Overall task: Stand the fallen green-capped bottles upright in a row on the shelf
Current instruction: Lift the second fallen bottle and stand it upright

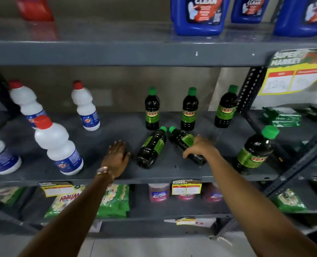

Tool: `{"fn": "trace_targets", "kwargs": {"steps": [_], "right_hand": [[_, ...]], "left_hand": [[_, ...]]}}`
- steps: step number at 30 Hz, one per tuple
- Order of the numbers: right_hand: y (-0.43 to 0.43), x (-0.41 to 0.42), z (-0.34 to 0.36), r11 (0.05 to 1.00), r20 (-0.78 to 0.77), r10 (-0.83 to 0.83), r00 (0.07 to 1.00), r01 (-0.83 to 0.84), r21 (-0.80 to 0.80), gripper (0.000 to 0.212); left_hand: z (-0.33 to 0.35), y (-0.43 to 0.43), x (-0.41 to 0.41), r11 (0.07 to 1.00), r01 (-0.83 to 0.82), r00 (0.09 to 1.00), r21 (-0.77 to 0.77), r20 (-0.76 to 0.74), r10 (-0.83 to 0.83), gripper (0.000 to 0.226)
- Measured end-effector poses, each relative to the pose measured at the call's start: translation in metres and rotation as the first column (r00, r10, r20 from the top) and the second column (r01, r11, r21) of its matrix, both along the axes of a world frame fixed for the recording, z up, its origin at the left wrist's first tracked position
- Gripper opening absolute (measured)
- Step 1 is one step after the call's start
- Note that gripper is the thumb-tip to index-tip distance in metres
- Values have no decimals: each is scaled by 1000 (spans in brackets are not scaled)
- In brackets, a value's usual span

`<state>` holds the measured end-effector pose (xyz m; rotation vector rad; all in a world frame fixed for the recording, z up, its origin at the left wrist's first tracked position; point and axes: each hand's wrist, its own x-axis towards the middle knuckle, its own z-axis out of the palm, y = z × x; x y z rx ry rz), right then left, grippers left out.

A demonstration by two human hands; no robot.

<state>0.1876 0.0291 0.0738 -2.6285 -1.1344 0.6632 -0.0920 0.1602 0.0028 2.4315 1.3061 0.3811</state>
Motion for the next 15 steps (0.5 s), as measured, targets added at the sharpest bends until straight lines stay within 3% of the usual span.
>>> {"fn": "trace_targets", "kwargs": {"steps": [3,5,7,10,12,15], "right_hand": [[3,6,-10,995,-35,-21,999,24,92,43],[0,10,-21,957,-87,-122,989,140,255,45],[-3,11,-32,842,-162,-214,963,266,470,57],[-5,3,-44,565,-293,-262,919,393,725,76],[-3,-2,-50,438,-335,-288,897,434,787,90],[0,-5,-55,342,-380,-266,886,456,822,98]], "left_hand": [[-4,1,3,998,-3,1000,64,13,2,53],[-5,2,2,997,7,1000,78,16,-9,54],[-6,5,2,996,13,1000,88,12,-14,54],[-9,7,3,995,15,1000,96,17,-16,54],[-10,8,3,995,13,1000,96,22,-16,54],[-10,8,3,995,11,1000,101,24,-14,54]]}}
